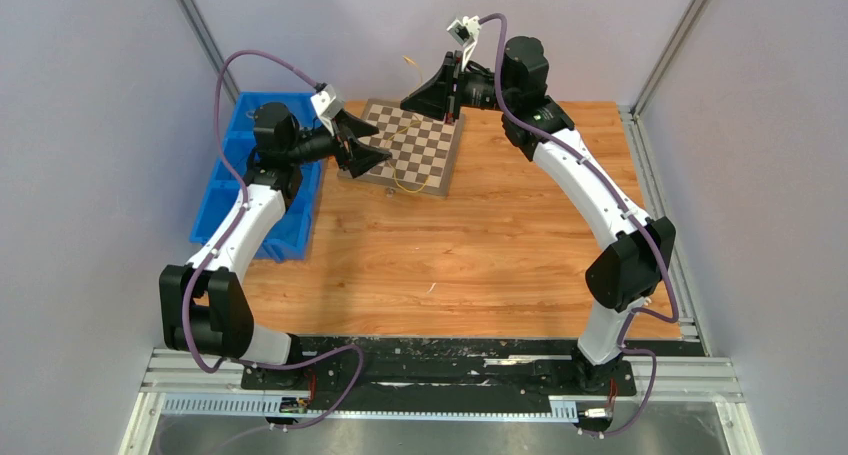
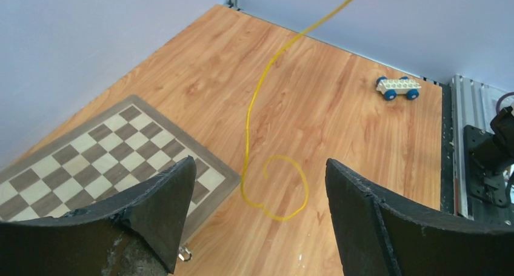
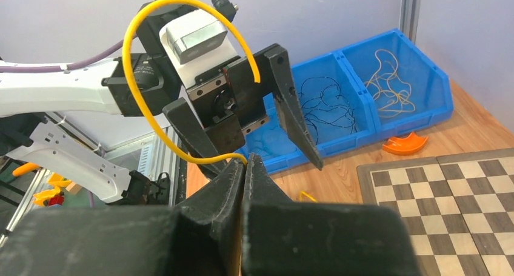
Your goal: Untangle the cables
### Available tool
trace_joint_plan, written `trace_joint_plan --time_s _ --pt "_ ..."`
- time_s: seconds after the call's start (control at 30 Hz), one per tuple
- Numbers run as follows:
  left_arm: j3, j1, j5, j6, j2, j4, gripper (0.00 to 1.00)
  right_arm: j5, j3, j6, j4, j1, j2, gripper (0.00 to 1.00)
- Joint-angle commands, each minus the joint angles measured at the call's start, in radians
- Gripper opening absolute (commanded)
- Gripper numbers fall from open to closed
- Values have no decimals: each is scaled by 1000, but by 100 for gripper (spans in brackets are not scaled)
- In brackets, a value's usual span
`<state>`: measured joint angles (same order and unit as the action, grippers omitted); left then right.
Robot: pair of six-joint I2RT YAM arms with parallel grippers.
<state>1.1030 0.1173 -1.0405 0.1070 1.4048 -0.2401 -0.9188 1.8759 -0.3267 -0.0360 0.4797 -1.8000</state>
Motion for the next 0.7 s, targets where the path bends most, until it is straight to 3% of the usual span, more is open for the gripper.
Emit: trace_joint_plan --time_s 0.0,0.23,0.3,0.37,0.43,0.57,0.67 --pt "103 43 37 -5 51 -5 84 -15 1 -28 27 8 14 0" --pt "207 66 74 -30 135 100 57 -6 -1 -34 63 16 25 0" --pt "227 67 89 -37 144 119 43 -1 -5 -35 62 17 27 0" --pt "250 67 90 -37 149 143 10 11 -14 -39 63 15 29 0" --pt "262 68 74 -23 143 150 0 21 -26 -51 63 2 30 0" --pt "230 64 -1 113 87 12 0 55 -94 -101 62 -65 25 0" --pt "174 57 -1 314 40 -277 0 76 -165 -120 57 -108 4 0"
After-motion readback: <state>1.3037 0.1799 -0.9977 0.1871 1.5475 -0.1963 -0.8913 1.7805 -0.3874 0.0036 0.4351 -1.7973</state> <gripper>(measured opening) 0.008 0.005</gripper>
